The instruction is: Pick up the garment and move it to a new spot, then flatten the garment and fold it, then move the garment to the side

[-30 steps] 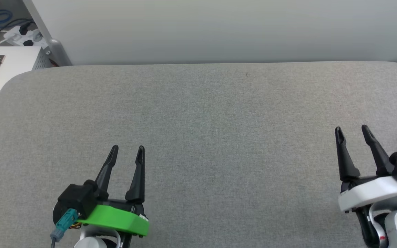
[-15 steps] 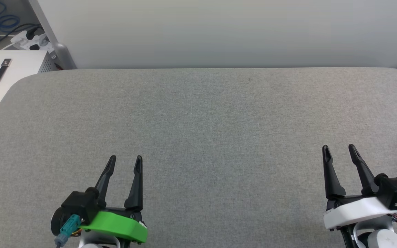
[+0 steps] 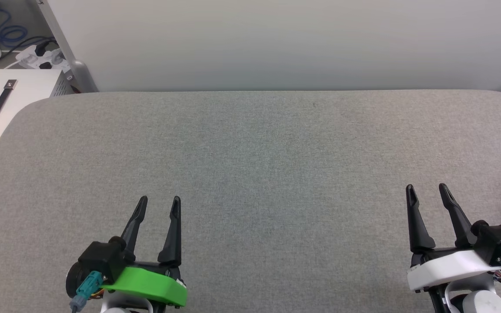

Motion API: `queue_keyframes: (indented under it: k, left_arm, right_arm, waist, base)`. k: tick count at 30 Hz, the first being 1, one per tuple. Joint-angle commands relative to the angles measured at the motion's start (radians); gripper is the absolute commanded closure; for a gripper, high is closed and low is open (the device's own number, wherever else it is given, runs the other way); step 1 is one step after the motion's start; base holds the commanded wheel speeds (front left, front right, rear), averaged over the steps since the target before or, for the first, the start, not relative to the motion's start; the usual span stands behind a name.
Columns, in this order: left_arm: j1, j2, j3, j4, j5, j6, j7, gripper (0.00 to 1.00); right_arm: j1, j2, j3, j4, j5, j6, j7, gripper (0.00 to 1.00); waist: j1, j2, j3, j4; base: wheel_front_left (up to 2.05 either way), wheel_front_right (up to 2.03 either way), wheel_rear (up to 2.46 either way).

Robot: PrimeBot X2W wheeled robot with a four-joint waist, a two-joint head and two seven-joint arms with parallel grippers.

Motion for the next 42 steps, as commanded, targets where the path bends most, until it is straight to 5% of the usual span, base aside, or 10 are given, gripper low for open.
queue_keyframes:
  k: [1, 18, 19, 42]
  left_arm:
    - [0.019, -0.004, 0.004, 0.001, 0.000, -0.003, -0.006, 0.00]
    - [0.018, -0.008, 0.009, -0.006, -0.006, -0.003, -0.006, 0.00]
    - [0.000, -0.003, 0.006, -0.005, -0.002, 0.000, 0.001, 1.00]
    - [-0.004, -0.005, 0.016, -0.013, 0.039, 0.020, 0.042, 1.00]
  right_arm:
    - [0.006, 0.004, 0.003, 0.003, -0.002, -0.001, -0.007, 0.00]
    - [0.004, 0.002, 0.007, 0.009, -0.001, -0.001, -0.009, 0.00]
    - [0.000, 0.000, 0.004, 0.008, -0.001, 0.000, 0.000, 1.00]
    - [0.004, 0.007, 0.000, -0.006, -0.036, 0.000, 0.040, 1.00]
  waist:
    - [0.0001, 0.0000, 0.000, 0.000]
    - [0.0001, 0.0000, 0.005, -0.005]
    - [0.0001, 0.0000, 0.005, -0.005]
    - [0.0001, 0.0000, 0.001, -0.007]
  base:
    - [0.00, 0.00, 0.00]
    - [0.00, 0.00, 0.00]
    - [0.00, 0.00, 0.00]
    - [0.00, 0.00, 0.00]
